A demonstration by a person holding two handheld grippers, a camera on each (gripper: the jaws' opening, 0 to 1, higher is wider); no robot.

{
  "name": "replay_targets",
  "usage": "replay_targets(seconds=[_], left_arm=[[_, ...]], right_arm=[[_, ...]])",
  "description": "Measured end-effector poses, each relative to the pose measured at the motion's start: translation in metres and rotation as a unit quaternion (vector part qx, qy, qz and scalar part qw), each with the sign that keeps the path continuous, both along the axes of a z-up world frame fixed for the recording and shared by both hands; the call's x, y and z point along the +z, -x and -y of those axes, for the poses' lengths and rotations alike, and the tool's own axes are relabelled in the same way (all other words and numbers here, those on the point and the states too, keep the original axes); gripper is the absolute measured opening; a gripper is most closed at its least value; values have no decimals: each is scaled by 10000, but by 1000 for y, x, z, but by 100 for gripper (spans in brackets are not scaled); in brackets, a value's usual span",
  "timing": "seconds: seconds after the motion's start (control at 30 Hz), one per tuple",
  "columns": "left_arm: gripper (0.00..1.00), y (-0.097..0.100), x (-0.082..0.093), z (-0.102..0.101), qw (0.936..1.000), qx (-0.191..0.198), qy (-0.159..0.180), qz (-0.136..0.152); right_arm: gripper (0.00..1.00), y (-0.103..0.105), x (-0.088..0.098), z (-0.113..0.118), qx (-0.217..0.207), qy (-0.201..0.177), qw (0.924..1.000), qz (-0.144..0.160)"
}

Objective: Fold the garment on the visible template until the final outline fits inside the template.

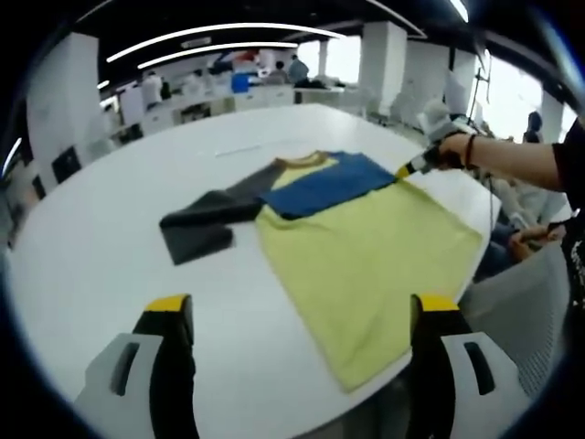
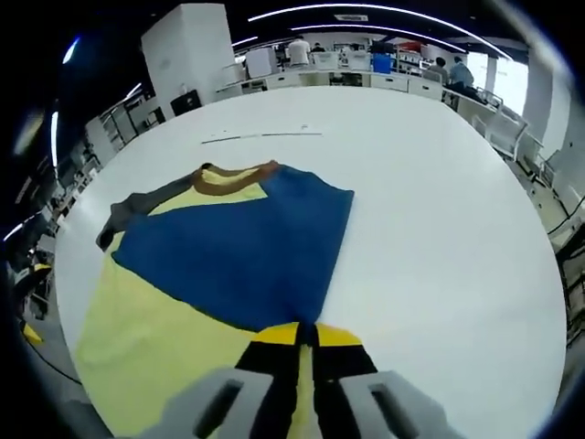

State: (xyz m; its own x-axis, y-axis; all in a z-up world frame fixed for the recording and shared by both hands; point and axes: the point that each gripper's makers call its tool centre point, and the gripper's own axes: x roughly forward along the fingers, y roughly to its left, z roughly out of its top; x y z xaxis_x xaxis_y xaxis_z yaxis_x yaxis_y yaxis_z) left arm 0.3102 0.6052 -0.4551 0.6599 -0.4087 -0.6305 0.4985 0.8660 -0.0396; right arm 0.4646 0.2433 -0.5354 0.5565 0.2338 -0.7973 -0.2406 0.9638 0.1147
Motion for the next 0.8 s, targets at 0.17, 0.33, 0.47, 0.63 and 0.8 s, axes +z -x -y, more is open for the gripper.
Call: replay_targets(seconds=[0.17,0.33,0.47,0.63,0.8], left_arm=[[94,1,-3,-5,10000,66,-10,-50],[94,0,-3,-6,9999,113,16,-36],[93,-1,-3,-7,9999,146,20,-36],[92,-1,-5,-9,9998,190,18,-67],[92,-2,-6,-9,9997,215,33,-100]], right_arm=[[0,0,-1,1,76,57,9999,-47],[0,0,-1,5,156,138,9998,-70],[0,-2,-2,11,214,226,9995,-102],[0,-1,-2,19,277,328,9990,-131],[0,-1,-3,22,290,347,9989,-148]])
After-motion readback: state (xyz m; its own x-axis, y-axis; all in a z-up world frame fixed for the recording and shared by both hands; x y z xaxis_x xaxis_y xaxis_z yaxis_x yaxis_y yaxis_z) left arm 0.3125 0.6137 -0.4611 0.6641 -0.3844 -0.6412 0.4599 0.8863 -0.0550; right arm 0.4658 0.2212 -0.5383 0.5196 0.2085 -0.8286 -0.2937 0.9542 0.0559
